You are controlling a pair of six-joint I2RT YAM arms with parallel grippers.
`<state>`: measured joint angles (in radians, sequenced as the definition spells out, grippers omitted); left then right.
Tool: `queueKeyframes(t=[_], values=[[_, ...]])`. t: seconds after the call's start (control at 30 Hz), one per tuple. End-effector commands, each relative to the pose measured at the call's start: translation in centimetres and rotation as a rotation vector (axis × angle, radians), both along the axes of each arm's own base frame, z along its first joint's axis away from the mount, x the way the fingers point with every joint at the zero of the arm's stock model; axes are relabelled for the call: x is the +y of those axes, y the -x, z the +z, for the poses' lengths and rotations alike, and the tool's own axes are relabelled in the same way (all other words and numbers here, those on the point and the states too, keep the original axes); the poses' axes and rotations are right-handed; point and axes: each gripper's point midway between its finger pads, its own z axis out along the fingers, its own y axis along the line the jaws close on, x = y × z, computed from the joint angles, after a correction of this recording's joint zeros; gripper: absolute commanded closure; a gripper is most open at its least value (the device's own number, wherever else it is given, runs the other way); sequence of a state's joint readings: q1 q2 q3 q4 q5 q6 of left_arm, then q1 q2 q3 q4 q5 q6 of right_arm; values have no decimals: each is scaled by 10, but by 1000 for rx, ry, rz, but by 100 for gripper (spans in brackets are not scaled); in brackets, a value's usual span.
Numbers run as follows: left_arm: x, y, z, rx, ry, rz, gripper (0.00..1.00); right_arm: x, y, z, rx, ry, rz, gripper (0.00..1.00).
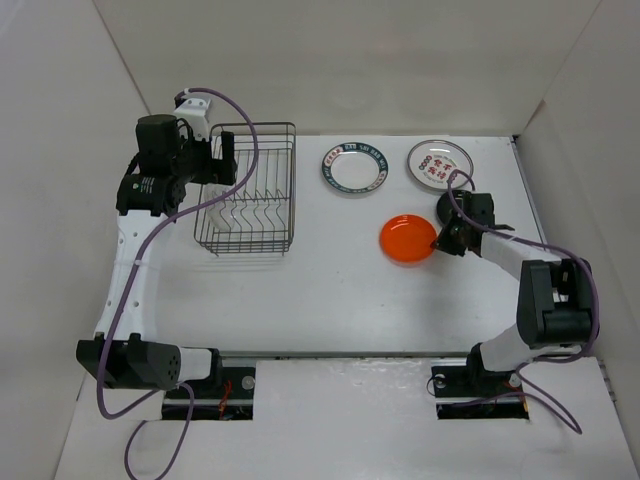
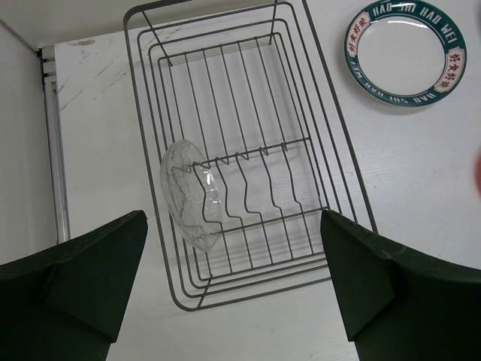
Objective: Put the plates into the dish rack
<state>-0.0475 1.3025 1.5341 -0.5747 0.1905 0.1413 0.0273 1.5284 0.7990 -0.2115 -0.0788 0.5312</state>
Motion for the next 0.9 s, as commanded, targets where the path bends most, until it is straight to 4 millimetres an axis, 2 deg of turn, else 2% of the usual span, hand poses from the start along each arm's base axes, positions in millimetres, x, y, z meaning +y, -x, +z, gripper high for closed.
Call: queueKeyframes(t=[0.0, 0.1, 0.23, 0.33, 0.37, 0.47, 0.6, 0.63, 0.67, 0.7, 0.73, 0.77, 0.87], values=[[2, -2, 24, -73, -9, -8, 0, -8, 0, -2, 18, 31, 4, 100], [2, -2, 20, -64, -10, -8, 0, -8, -2, -2, 3, 31, 4, 100], [-1, -5, 18, -62, -3, -22, 0, 0, -4, 13, -74, -13, 23, 100], [-12, -9, 20, -66, 24, -79, 0, 4, -12, 45, -182, -46, 4, 100], [-15, -8, 25, -77, 34, -98, 0, 4, -14, 65, -242, -54, -1, 100], [-32, -12, 24, -80, 67, -193, 0, 9, -18, 92, -331, -67, 2, 100], [-67, -7, 25, -98, 87, -370, 0, 40, -21, 143, -487, -131, 98, 100], [-76, -11, 22, -108, 80, -397, 0, 48, -22, 155, -521, -138, 121, 100], [-93, -5, 23, -113, 76, -456, 0, 69, -19, 161, -530, -148, 173, 100], [-103, -4, 21, -111, 88, -495, 0, 82, -20, 182, -586, -155, 212, 100], [-117, 4, 19, -105, 108, -567, 0, 92, -19, 190, -607, -149, 243, 100], [-127, 5, 12, -81, 126, -609, 0, 116, -13, 201, -635, -165, 310, 100], [-159, 16, 11, -67, 164, -743, 0, 146, -11, 226, -724, -176, 377, 100]])
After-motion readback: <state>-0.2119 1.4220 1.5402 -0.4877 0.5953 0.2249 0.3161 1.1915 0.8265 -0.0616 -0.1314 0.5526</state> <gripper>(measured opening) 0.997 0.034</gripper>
